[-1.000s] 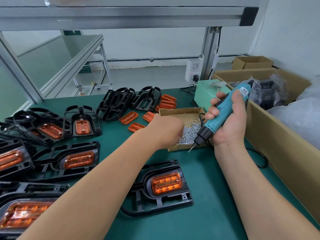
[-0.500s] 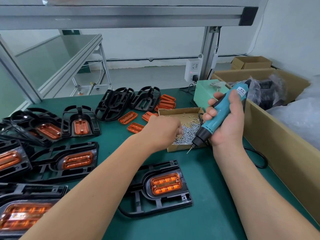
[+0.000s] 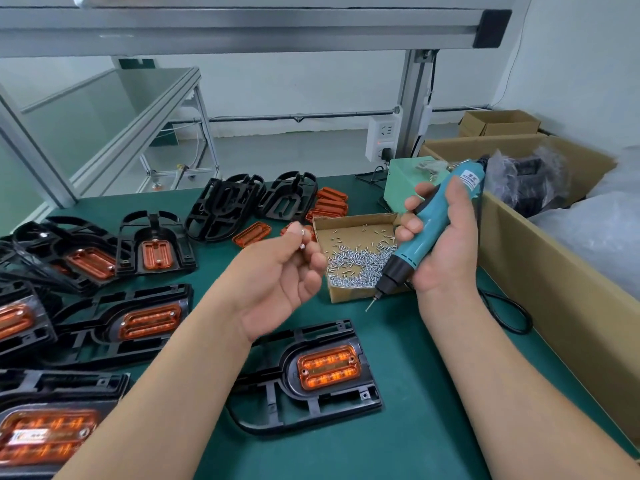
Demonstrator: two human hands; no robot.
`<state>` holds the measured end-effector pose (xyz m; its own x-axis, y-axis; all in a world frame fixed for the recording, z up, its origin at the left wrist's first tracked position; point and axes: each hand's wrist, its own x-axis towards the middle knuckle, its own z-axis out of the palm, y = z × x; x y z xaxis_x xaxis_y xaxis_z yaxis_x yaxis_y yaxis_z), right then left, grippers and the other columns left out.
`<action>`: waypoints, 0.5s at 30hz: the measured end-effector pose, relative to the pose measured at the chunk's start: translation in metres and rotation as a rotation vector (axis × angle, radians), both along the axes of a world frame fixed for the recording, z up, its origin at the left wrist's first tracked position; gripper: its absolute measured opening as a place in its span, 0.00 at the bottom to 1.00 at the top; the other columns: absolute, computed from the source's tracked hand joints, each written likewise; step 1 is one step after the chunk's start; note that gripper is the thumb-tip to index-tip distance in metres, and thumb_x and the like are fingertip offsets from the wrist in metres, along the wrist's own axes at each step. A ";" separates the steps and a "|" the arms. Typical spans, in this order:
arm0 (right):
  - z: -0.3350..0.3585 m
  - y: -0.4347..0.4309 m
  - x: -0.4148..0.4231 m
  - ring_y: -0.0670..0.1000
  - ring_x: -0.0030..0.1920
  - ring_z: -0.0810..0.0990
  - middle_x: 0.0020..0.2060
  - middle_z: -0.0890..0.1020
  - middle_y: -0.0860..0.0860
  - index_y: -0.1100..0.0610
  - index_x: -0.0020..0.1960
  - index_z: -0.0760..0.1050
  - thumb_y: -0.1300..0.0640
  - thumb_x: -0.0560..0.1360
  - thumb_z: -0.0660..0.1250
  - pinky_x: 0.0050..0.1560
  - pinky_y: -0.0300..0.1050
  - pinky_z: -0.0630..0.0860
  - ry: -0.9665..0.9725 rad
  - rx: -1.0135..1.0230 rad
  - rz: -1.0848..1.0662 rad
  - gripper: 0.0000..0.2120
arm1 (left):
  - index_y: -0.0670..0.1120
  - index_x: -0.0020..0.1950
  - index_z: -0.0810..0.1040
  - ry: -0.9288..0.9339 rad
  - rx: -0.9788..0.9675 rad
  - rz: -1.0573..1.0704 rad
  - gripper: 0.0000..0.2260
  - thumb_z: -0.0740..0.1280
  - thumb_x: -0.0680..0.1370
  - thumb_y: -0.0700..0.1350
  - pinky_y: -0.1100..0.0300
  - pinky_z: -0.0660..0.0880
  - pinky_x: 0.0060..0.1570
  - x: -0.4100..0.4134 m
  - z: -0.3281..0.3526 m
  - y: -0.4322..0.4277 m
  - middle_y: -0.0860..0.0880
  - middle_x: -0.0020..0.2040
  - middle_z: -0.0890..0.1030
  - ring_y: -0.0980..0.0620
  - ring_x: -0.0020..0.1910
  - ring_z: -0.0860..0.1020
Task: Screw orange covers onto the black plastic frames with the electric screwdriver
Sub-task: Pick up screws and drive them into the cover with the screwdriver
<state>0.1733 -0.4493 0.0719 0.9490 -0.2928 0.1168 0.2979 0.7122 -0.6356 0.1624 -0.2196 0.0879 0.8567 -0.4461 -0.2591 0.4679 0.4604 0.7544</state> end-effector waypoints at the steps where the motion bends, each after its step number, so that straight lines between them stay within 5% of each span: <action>1: 0.000 0.003 -0.001 0.46 0.29 0.72 0.40 0.80 0.53 0.56 0.53 0.77 0.42 0.84 0.65 0.29 0.38 0.73 0.000 -0.010 0.015 0.16 | 0.45 0.50 0.74 0.044 -0.034 -0.012 0.09 0.61 0.87 0.47 0.66 0.77 0.30 -0.005 -0.003 0.003 0.47 0.44 0.80 0.54 0.39 0.79; 5: 0.001 0.014 -0.005 0.46 0.28 0.73 0.40 0.80 0.53 0.56 0.53 0.76 0.42 0.84 0.64 0.29 0.38 0.73 -0.017 -0.047 0.071 0.17 | 0.42 0.51 0.74 0.077 -0.050 -0.070 0.05 0.61 0.85 0.40 0.69 0.71 0.26 -0.018 -0.009 0.013 0.46 0.46 0.80 0.57 0.35 0.75; 15: 0.011 0.013 -0.011 0.45 0.30 0.71 0.40 0.78 0.52 0.57 0.53 0.76 0.41 0.84 0.63 0.31 0.38 0.72 -0.030 0.000 -0.018 0.18 | 0.41 0.51 0.83 -0.260 0.385 -0.053 0.05 0.69 0.83 0.40 0.67 0.69 0.27 -0.028 -0.019 0.009 0.46 0.43 0.80 0.56 0.34 0.73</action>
